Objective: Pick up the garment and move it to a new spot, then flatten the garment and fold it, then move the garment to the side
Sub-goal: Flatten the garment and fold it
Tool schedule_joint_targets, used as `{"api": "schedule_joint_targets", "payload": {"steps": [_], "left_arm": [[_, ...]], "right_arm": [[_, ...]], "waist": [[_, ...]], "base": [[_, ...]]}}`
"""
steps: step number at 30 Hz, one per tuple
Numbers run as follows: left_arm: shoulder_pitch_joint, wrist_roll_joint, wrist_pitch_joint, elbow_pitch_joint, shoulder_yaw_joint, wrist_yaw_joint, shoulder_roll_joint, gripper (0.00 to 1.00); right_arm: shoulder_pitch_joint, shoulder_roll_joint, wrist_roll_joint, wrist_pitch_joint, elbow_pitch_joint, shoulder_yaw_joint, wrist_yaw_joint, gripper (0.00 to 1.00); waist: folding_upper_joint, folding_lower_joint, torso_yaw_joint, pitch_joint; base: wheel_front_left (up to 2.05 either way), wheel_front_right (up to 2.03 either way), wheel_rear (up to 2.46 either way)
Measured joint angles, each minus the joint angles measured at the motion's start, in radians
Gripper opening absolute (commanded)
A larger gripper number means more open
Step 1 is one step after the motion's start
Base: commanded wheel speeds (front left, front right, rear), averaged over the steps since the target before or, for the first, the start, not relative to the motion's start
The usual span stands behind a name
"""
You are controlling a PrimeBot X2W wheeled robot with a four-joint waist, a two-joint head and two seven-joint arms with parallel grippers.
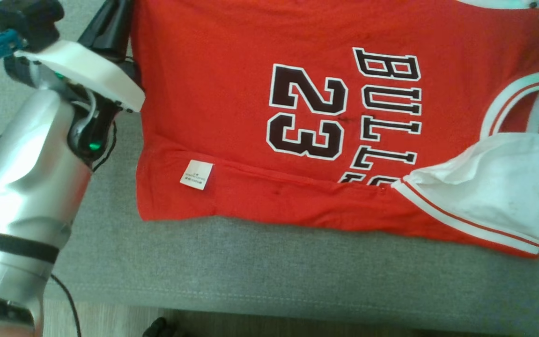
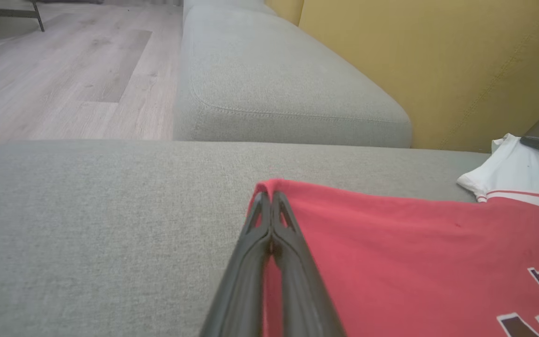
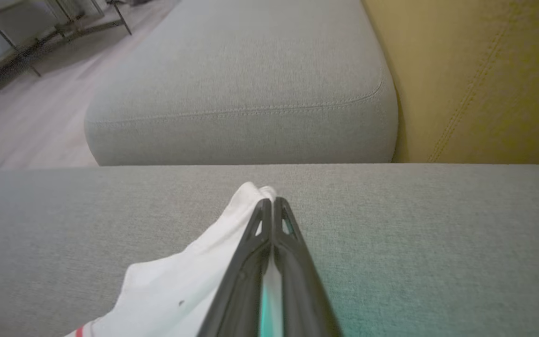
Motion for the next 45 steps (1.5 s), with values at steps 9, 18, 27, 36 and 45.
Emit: {"api": "schedule_joint_targets", "payload": {"steps": [9, 18, 27, 36, 45], "left_arm": [[0.071, 0.0, -0.001, -0.026, 0.036, 0.0, 0.018, 0.0], [0.219, -0.012, -0.001, -0.09, 0.079, 0.0, 0.039, 0.0], [0.356, -0.03, 0.0, -0.16, 0.112, 0.019, 0.067, 0.0], [0.486, -0.069, 0.002, -0.224, 0.122, 0.057, 0.08, 0.0], [0.563, -0.108, 0.013, -0.211, 0.122, 0.085, 0.069, 1.0]], "right_arm": [[0.133, -0.006, 0.136, -0.039, -0.142, 0.019, 0.0, 0.0], [0.429, -0.013, 0.25, -0.058, -0.457, 0.009, 0.0, 0.0], [0.832, 0.065, 0.259, 0.013, -0.825, -0.137, 0.0, 0.0], [1.085, 0.197, 0.238, 0.067, -1.012, -0.22, 0.0, 0.0], [1.156, 0.225, 0.19, 0.061, -1.004, -0.205, 0.0, 1.0]], "waist": [[0.0, -0.0001, -0.029, -0.056], [0.0, -0.0001, -0.046, -0.125], [0.0, -0.0001, -0.078, -0.177], [0.0, -0.0001, -0.111, -0.199], [0.0, -0.0001, -0.115, -0.209]], "base": [[0.0, 0.0, 0.0], [0.0, 0.0, 0.0], [0.0, 0.0, 0.0], [0.0, 0.0, 0.0], [0.0, 0.0, 0.0]]}}
